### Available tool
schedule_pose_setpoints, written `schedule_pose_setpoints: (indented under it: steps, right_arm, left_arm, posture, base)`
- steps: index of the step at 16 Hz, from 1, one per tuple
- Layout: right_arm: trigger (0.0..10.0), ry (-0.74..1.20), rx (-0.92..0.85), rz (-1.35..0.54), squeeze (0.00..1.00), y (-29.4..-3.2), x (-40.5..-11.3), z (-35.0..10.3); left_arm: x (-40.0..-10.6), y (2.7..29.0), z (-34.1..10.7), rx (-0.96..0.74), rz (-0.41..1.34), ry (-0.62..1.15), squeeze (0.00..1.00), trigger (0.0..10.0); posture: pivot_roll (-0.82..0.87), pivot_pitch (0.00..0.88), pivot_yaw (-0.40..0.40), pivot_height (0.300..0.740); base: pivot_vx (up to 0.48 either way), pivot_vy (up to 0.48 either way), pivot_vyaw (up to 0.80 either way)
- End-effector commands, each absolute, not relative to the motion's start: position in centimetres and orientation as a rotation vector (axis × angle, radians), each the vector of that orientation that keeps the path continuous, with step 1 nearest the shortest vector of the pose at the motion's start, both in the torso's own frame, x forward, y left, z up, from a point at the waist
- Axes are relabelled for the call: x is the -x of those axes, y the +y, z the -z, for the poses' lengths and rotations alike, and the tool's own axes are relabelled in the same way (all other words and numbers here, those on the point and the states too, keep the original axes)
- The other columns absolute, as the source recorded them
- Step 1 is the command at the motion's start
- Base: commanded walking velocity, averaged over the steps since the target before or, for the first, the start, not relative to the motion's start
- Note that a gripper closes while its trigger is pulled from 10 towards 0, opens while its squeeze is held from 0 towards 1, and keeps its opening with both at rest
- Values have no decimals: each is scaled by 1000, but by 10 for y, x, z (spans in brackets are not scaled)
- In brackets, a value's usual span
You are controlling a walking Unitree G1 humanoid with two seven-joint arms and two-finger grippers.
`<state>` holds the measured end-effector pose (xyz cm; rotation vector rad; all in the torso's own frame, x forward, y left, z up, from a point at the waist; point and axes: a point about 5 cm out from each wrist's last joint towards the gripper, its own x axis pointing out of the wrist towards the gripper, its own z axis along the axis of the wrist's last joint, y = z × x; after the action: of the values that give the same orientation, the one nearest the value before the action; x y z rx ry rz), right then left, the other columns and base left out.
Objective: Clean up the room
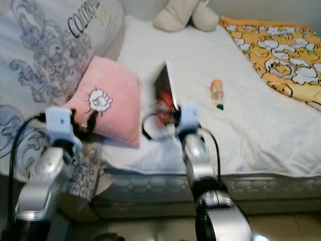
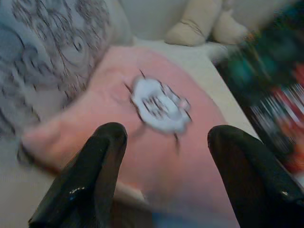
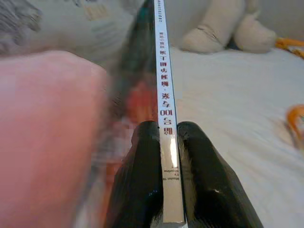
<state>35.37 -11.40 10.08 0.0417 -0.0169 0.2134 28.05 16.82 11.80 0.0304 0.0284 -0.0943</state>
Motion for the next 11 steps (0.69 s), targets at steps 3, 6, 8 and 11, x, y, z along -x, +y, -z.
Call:
schedule_pose_setpoints:
  steps: [3, 6, 8, 11]
  right_arm:
    - [0, -47, -42, -140, 0, -130, -370, -120]
    - [0, -29, -60, -157, 0, -122, -382, -133]
    - [0, 6, -115, -165, 0, -114, -389, -141]
    - [0, 35, -202, -133, 0, -116, -396, -149]
  left_arm:
    - [-267, 165, -125, -48, 118, 32, 0, 10000]
    - [-250, 162, -129, -58, 140, 38, 0, 10000]
    - [-231, 132, -140, 28, 343, 31, 0, 10000]
    - [-208, 111, -149, 17, 502, 49, 0, 10000]
  posture:
    - [191, 0, -11, 740]
    - [241, 37, -22, 740]
    - [307, 100, -34, 740]
    - [350, 152, -18, 740]
  base:
    - [0, 0, 0]
    - [0, 0, 0]
    - [0, 0, 0]
    - [0, 0, 0]
